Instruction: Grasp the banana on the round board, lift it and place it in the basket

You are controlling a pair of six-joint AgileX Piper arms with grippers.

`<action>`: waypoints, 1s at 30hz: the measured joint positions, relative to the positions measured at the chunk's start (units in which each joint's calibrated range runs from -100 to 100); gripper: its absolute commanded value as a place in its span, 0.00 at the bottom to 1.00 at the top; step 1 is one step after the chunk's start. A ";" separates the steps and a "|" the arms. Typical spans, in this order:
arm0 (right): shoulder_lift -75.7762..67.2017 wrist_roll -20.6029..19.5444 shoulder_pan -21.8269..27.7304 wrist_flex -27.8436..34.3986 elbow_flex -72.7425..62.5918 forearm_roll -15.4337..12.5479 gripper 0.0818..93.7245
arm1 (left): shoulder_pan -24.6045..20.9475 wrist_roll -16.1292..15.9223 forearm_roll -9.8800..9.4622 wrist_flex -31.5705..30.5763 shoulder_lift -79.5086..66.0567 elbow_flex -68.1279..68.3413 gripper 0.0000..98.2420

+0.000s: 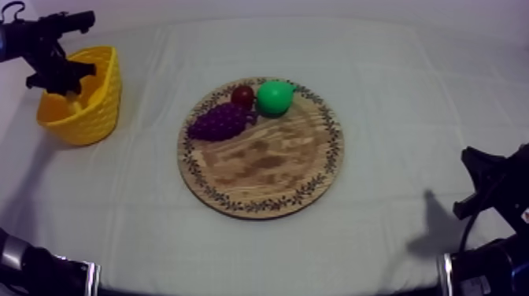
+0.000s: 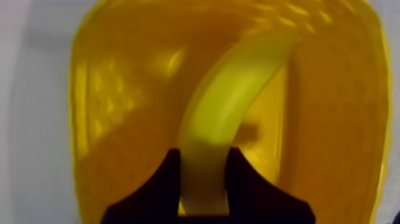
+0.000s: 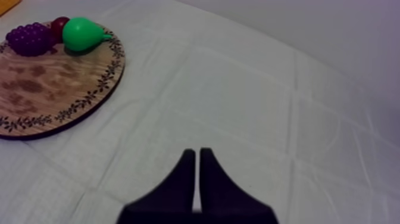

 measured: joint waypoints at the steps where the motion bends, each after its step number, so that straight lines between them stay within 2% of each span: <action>1: 0.00 0.00 0.00 0.01 0.00 0.00 0.00 | 0.00 0.10 0.08 -0.17 0.41 -0.09 0.09; 10: 0.00 0.00 0.00 0.01 0.00 0.00 0.00 | -0.17 0.63 0.62 -1.61 1.89 -0.03 0.19; 15: 0.00 0.24 0.00 0.01 0.00 0.00 0.00 | -0.37 0.65 0.70 -3.30 2.42 1.29 0.29; 23: 0.00 -0.02 0.00 0.01 0.00 0.00 0.00 | -0.20 0.83 0.43 -6.95 2.80 2.79 0.28; 30: 0.00 -0.02 0.00 0.01 0.00 0.00 0.00 | -0.06 1.93 0.48 -7.54 3.11 4.04 0.37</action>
